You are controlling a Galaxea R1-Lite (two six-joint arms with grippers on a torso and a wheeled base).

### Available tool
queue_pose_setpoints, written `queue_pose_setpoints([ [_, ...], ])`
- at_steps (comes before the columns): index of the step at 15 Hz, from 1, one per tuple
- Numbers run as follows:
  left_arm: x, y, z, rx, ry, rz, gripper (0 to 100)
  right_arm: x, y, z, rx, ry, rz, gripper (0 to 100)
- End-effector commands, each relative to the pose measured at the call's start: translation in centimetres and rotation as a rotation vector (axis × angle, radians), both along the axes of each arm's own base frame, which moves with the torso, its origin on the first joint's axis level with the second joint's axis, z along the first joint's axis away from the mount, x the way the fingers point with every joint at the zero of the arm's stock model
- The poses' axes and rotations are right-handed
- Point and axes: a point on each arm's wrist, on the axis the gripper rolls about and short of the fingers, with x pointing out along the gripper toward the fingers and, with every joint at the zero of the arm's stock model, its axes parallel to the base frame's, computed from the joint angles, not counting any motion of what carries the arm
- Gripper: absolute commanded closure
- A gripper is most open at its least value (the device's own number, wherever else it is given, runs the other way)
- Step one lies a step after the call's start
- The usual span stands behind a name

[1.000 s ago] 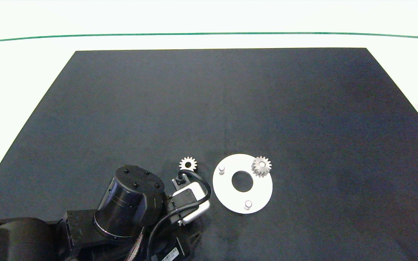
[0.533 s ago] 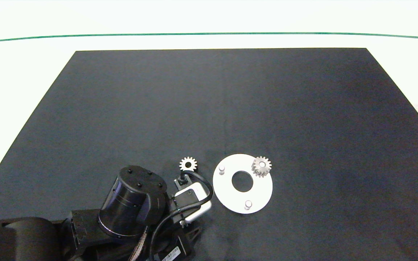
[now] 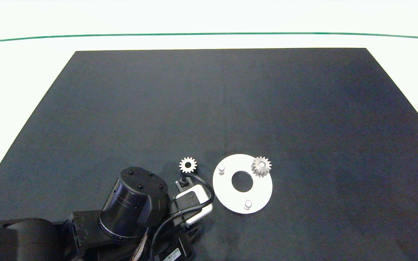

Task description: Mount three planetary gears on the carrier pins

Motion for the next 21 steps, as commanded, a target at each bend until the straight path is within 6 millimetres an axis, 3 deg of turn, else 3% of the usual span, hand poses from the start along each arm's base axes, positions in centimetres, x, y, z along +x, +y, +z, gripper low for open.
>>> queue_pose_setpoints([
  [1, 0.0, 0.0, 0.0, 0.000, 0.000, -0.001, 0, 0.0, 0.0, 0.0, -0.003, 0.000, 0.000, 0],
  [17, -0.1, 1.4, 0.6, 0.002, -0.026, 0.012, 0, -0.6, -0.3, -0.5, -0.012, 0.017, 0.002, 0],
  [21, -0.3, 1.7, 0.4, -0.003, -0.016, -0.001, 7, -0.6, -0.3, -0.4, -0.011, 0.015, 0.000, 0],
])
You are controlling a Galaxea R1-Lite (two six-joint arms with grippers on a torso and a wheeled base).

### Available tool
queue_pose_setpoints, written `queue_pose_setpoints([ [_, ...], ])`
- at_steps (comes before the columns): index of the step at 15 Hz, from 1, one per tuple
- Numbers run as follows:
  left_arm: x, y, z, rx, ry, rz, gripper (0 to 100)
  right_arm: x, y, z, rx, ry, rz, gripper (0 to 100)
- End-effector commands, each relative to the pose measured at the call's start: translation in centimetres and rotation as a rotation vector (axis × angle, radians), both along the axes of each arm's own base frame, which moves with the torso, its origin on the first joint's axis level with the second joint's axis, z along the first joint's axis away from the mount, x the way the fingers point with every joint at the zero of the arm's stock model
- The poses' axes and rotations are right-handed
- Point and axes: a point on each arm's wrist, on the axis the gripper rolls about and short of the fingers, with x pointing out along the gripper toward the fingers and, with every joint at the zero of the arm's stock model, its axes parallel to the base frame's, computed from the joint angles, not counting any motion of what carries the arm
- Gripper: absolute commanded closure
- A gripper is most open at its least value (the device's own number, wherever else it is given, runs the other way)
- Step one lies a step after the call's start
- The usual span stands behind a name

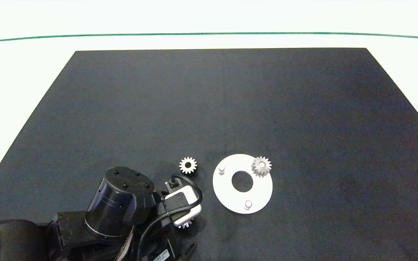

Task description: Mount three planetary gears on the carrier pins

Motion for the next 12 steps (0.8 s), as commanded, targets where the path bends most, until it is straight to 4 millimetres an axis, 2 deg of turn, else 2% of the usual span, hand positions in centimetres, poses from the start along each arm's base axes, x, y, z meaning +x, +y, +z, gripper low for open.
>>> queue_pose_setpoints([
  [1, -0.15, 0.17, 0.13, -0.006, -0.004, -0.004, 10, 0.00, 0.00, -0.02, -0.004, 0.002, 0.000, 0],
  [12, 0.05, -0.17, -0.13, -0.012, -0.005, -0.012, 31, 0.00, -0.01, -0.02, -0.004, 0.002, 0.001, 0],
])
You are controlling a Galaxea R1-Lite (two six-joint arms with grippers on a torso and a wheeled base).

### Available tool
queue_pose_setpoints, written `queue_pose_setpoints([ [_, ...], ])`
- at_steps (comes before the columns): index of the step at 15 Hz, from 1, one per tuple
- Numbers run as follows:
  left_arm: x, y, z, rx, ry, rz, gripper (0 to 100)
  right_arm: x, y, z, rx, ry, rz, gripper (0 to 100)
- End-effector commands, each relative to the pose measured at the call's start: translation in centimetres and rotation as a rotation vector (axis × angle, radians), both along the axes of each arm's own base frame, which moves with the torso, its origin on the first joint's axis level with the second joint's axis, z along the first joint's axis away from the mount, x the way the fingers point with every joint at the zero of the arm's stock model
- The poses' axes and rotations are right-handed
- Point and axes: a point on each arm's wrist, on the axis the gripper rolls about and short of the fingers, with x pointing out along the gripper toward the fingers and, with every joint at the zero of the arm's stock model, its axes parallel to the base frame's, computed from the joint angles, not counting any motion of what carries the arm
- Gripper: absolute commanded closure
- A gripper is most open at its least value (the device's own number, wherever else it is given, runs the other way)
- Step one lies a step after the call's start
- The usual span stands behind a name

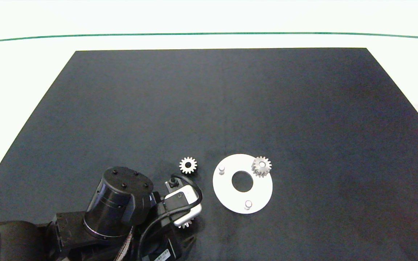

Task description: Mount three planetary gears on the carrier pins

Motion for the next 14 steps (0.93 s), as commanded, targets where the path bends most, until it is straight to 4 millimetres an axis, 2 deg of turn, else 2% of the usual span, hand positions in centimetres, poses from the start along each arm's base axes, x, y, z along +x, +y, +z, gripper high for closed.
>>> queue_pose_setpoints([
  [1, 0.06, -0.08, -0.15, 0.006, 0.001, -0.001, 34, 0.00, 0.00, -0.03, -0.004, 0.003, 0.001, 0],
  [14, 0.14, -0.22, -0.14, -0.004, -0.009, -0.005, 59, -0.02, -0.02, 0.04, -0.003, 0.000, 0.000, 0],
])
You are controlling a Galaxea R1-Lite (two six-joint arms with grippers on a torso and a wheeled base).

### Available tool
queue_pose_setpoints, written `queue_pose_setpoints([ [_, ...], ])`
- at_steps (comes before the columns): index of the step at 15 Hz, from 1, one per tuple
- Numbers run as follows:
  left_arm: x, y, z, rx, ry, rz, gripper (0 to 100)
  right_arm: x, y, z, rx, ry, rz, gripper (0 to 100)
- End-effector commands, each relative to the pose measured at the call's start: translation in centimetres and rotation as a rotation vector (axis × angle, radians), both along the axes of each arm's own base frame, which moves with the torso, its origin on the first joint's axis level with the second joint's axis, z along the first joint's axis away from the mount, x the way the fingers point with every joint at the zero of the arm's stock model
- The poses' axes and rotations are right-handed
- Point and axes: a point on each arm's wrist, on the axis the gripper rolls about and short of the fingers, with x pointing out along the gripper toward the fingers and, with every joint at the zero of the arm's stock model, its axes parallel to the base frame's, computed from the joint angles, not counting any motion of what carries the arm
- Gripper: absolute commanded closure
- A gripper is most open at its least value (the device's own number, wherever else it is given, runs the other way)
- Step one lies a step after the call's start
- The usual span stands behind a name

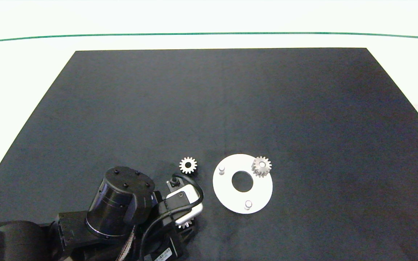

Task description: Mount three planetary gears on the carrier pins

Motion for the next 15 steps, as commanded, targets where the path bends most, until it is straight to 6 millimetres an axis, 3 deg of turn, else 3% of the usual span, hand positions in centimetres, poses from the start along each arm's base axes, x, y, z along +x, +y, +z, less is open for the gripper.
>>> queue_pose_setpoints([
  [1, -0.01, -0.03, -0.04, 0.002, -0.001, -0.002, 61, 0.00, 0.00, -0.03, -0.004, 0.002, 0.001, 0],
  [15, -0.50, 0.06, 0.25, 0.001, -0.010, -0.017, 89, -0.15, -0.07, 0.00, -0.001, -0.004, 0.001, 0],
])
